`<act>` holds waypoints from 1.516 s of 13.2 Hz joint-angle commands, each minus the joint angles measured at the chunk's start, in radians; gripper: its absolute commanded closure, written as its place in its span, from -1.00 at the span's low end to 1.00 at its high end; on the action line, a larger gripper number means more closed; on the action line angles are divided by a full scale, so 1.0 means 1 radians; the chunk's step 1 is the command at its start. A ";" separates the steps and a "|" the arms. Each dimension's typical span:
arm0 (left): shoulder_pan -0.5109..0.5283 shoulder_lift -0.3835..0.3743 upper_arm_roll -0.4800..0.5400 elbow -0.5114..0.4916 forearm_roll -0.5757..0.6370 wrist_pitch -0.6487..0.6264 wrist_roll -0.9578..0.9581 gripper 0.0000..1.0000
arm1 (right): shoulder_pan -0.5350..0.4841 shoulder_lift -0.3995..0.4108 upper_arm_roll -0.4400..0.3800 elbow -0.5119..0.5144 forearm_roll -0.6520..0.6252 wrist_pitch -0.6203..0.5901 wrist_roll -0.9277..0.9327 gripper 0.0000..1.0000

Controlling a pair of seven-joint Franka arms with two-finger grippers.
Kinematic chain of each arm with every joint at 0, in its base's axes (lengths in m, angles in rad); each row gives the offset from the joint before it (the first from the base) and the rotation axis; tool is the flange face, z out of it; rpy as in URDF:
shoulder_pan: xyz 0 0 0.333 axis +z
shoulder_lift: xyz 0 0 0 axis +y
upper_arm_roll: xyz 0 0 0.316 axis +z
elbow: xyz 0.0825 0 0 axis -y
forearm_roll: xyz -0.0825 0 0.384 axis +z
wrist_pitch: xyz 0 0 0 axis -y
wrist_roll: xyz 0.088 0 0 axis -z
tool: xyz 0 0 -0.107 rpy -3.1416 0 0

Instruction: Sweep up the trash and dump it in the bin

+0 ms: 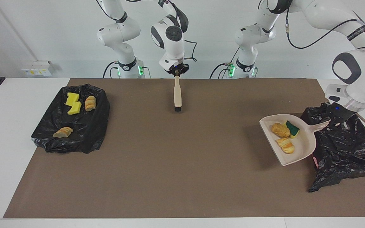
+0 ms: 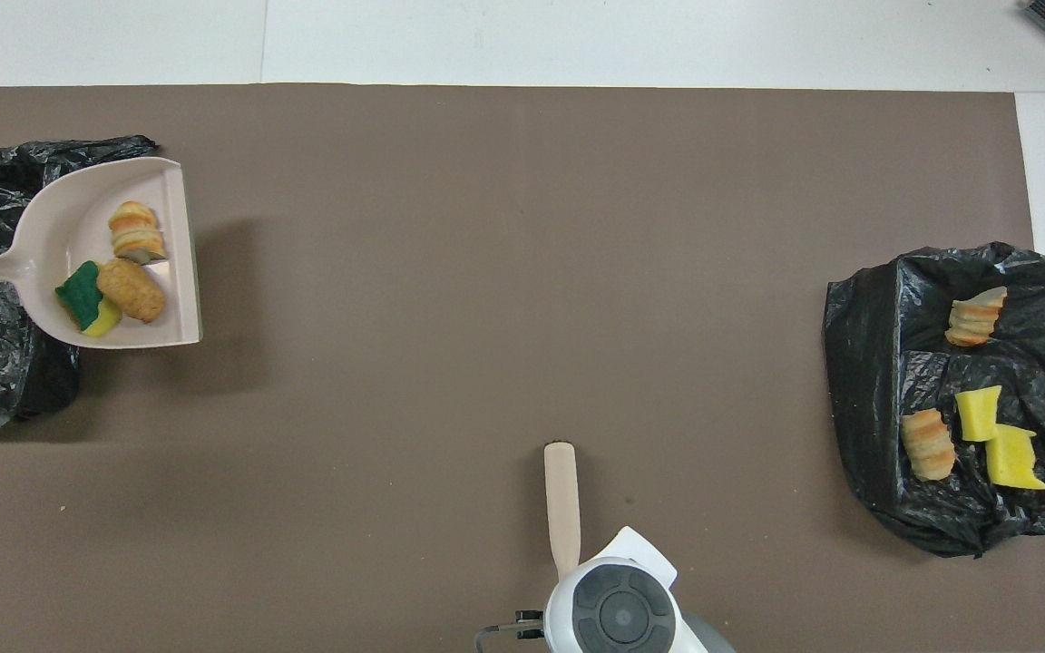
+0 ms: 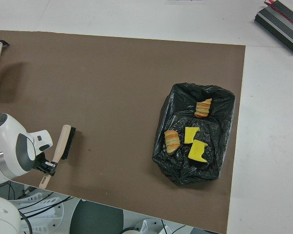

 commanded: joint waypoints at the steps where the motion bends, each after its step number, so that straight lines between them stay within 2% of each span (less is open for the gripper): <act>1: 0.106 0.036 -0.008 0.108 0.009 -0.049 0.145 1.00 | 0.017 0.001 -0.003 -0.031 0.000 0.051 -0.004 0.83; 3: 0.155 0.071 -0.008 0.189 0.084 -0.046 0.181 1.00 | 0.017 0.045 -0.003 -0.033 0.000 0.078 0.013 0.75; 4: 0.160 0.087 -0.005 0.226 0.137 -0.031 0.180 1.00 | 0.020 0.047 -0.003 -0.033 -0.001 0.083 0.011 0.61; 5: 0.158 0.110 0.004 0.260 0.209 -0.019 0.181 1.00 | 0.021 0.048 -0.003 -0.033 -0.003 0.086 0.011 0.33; 6: 0.158 0.130 0.003 0.294 0.266 -0.005 0.178 1.00 | 0.021 0.048 -0.003 -0.031 -0.003 0.086 0.010 -0.13; 7: 0.151 0.134 0.003 0.302 0.327 0.016 0.170 1.00 | 0.021 0.050 -0.003 -0.028 -0.018 0.086 0.008 -0.99; 9: 0.122 0.136 0.001 0.294 0.467 0.040 0.146 1.00 | 0.011 0.050 -0.006 0.022 -0.020 0.066 -0.007 -1.00; 11: 0.054 0.134 0.001 0.250 0.651 0.043 0.022 1.00 | -0.008 0.050 -0.014 0.068 -0.029 0.049 -0.013 -1.00; 12: 0.019 0.122 0.000 0.231 0.760 0.047 -0.050 1.00 | -0.037 0.047 -0.014 0.091 -0.043 0.048 -0.013 -1.00; 15: -0.021 0.114 0.001 0.227 0.964 0.029 -0.072 1.00 | -0.122 0.037 -0.017 0.188 -0.113 0.023 -0.010 -1.00; 17: -0.015 0.090 0.001 0.225 1.023 0.024 -0.071 1.00 | -0.186 0.037 -0.019 0.277 -0.202 -0.010 -0.015 -1.00; 20: -0.015 0.032 0.000 0.216 1.011 0.017 -0.063 1.00 | -0.310 0.037 -0.019 0.390 -0.207 -0.075 -0.099 -1.00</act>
